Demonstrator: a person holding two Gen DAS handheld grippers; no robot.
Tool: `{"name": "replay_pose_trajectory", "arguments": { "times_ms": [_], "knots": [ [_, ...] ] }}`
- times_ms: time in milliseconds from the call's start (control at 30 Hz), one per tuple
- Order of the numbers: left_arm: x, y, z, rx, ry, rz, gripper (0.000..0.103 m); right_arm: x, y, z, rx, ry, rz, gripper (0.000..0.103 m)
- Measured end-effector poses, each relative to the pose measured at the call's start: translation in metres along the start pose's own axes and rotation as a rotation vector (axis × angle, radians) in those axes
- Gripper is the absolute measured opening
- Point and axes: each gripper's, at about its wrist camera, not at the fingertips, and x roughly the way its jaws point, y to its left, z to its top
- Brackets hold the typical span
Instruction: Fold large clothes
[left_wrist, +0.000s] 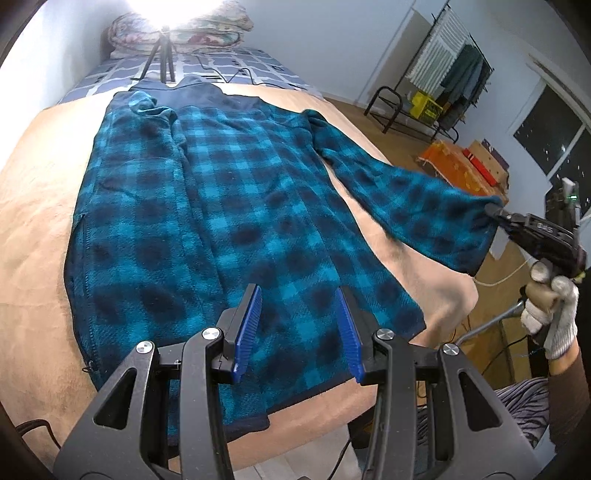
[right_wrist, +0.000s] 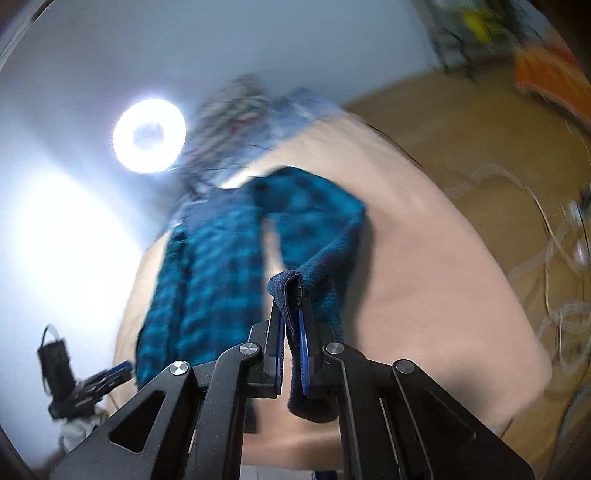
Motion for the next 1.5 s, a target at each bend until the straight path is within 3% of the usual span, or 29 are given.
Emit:
{"name": "replay_pose_trajectory", "arguments": {
  "times_ms": [167, 400, 633, 733, 800, 900, 1000, 1100, 1300, 1500],
  "knots": [
    [-0.006, 0.007, 0.002, -0.038, -0.018, -0.006, 0.042, 0.014, 0.081, -0.007, -0.233, 0.040, 0.057, 0.005],
    [-0.015, 0.016, 0.003, -0.090, -0.048, -0.014, 0.042, 0.072, 0.157, -0.056, -0.472, 0.243, 0.123, 0.005],
    [-0.013, 0.035, -0.004, -0.200, -0.033, -0.058, 0.042, 0.131, 0.174, -0.113, -0.605, 0.487, 0.086, 0.007],
    [-0.005, 0.039, -0.009, -0.255, -0.017, -0.095, 0.057, 0.132, 0.181, -0.116, -0.657, 0.544, 0.083, 0.012],
    [0.002, 0.039, -0.012, -0.279, -0.002, -0.116, 0.057, 0.122, 0.183, -0.106, -0.662, 0.556, 0.116, 0.027],
    [0.015, 0.038, -0.015, -0.315, 0.023, -0.149, 0.057, 0.108, 0.184, -0.080, -0.644, 0.513, 0.166, 0.042],
    [0.029, 0.034, -0.013, -0.320, 0.045, -0.143, 0.057, 0.099, 0.173, -0.051, -0.600, 0.465, 0.190, 0.044],
    [0.043, 0.033, -0.010, -0.317, 0.068, -0.126, 0.058, 0.107, 0.158, -0.022, -0.568, 0.408, 0.123, 0.044],
    [0.072, 0.030, -0.015, -0.313, 0.115, -0.121, 0.058, 0.151, 0.118, 0.046, -0.427, 0.329, 0.017, 0.045],
    [0.089, 0.024, -0.018, -0.277, 0.134, -0.133, 0.057, 0.212, 0.066, 0.122, -0.206, 0.271, -0.029, 0.045]
  ]
}}
